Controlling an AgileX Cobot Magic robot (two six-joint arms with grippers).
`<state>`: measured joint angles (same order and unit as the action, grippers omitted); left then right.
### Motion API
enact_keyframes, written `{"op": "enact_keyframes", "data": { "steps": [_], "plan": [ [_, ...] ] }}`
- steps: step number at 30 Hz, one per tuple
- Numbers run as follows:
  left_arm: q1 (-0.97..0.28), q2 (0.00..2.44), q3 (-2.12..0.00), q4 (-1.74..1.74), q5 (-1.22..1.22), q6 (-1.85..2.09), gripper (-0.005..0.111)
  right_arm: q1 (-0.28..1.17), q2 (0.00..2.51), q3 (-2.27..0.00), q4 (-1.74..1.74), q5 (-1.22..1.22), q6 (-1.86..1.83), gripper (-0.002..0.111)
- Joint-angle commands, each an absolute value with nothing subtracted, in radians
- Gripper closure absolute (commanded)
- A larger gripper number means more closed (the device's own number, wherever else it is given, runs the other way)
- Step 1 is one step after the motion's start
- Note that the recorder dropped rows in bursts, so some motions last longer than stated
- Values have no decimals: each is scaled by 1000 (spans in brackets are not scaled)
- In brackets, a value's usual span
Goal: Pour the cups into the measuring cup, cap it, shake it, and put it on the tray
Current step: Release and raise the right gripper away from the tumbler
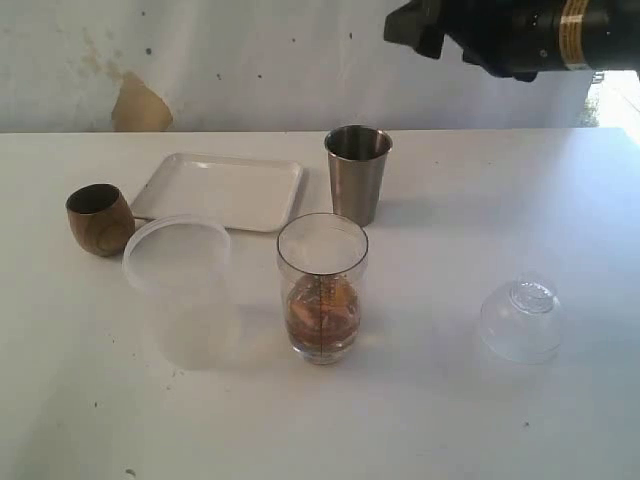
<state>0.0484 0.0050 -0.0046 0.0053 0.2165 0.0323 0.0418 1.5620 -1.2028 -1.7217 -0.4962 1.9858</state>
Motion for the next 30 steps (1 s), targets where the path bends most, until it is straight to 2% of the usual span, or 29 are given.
{"op": "enact_keyframes", "data": {
  "steps": [1, 7, 16, 21, 25, 27, 30],
  "plan": [
    [49, 0, 0, 8, 209, 27, 107, 36, 1511, -1152, -1744, -582, 2043, 13],
    [49, 0, 0, 8, 209, 27, 107, 36, 1485, -1094, -1744, -521, 2092, 35],
    [49, 0, 0, 8, 209, 27, 107, 36, 1472, -1033, -1744, -14, 1905, 38],
    [49, 0, 0, 8, 209, 27, 107, -6, 1476, -1028, -1744, 54, 1870, 45],
    [49, 0, 0, 8, 209, 27, 107, -21, 1476, -1006, -1705, 247, 1640, 45],
    [49, 0, 0, 8, 209, 27, 107, -21, 1476, -1008, -1502, 394, 1369, 46],
    [49, 0, 0, 8, 209, 27, 107, -23, 1511, -1069, -1176, 589, 1036, 56]
  ]
}}
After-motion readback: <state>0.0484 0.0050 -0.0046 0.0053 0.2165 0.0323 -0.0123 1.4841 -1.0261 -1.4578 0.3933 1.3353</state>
